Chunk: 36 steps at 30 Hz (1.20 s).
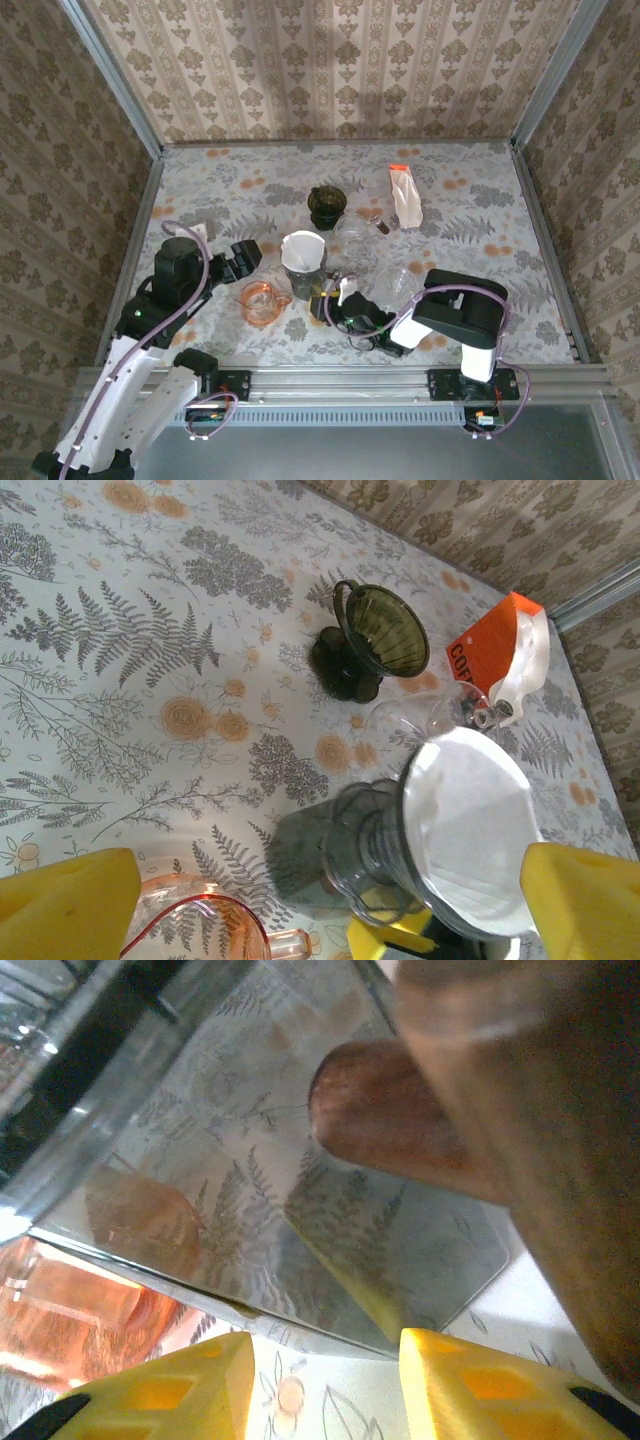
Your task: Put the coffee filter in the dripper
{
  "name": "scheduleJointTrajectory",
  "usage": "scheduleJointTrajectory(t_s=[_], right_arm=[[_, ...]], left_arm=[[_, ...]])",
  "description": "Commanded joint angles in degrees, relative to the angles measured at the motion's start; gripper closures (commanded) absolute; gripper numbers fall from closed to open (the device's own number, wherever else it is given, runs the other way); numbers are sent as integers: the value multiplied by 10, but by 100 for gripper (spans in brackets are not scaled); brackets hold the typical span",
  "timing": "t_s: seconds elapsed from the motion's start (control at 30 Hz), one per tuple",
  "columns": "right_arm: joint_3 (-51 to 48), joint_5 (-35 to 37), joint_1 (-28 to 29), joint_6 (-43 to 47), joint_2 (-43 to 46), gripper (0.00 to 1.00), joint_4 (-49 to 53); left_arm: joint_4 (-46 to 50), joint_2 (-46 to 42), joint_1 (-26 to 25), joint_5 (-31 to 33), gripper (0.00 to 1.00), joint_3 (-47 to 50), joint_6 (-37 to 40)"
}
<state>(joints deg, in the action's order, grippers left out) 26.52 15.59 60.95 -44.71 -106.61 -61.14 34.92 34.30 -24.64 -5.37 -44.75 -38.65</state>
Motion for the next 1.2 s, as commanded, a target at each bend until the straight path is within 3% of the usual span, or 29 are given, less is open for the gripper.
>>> scheduleJointTrajectory(t_s=[0.0, 0.77, 0.97, 1.17], right_arm=[[34, -37, -20, 8, -34, 55, 57], [355, -123, -71, 12, -220, 57, 179], [388, -130, -81, 2, -240, 55, 190], [370, -133, -84, -2, -225, 46, 185]], left_arm=[[23, -20, 4, -1, 0, -3, -12], [66, -139, 4, 50, 0, 70, -86], [77, -144, 4, 61, 0, 83, -97], [57, -144, 5, 50, 2, 121, -108]])
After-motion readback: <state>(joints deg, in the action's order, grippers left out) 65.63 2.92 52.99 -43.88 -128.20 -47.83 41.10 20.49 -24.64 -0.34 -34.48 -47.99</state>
